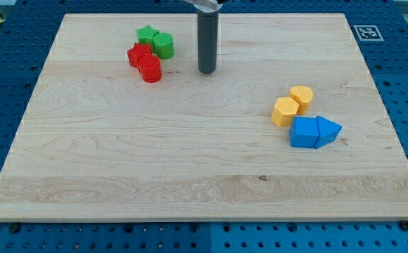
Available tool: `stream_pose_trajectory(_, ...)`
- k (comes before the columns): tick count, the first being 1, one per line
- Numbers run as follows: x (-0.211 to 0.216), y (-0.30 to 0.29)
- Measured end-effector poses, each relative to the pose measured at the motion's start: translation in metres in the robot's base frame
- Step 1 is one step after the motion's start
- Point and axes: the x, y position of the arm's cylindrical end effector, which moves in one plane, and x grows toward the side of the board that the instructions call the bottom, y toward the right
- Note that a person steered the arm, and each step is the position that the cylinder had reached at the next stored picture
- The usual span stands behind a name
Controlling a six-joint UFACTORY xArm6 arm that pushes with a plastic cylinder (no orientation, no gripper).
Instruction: Separate the red circle and red star
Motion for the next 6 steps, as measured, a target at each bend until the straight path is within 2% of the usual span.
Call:
stream_pose_trajectory(4,-0.005,-0.098)
stream_pose_trajectory(6,-0.037,-0.115)
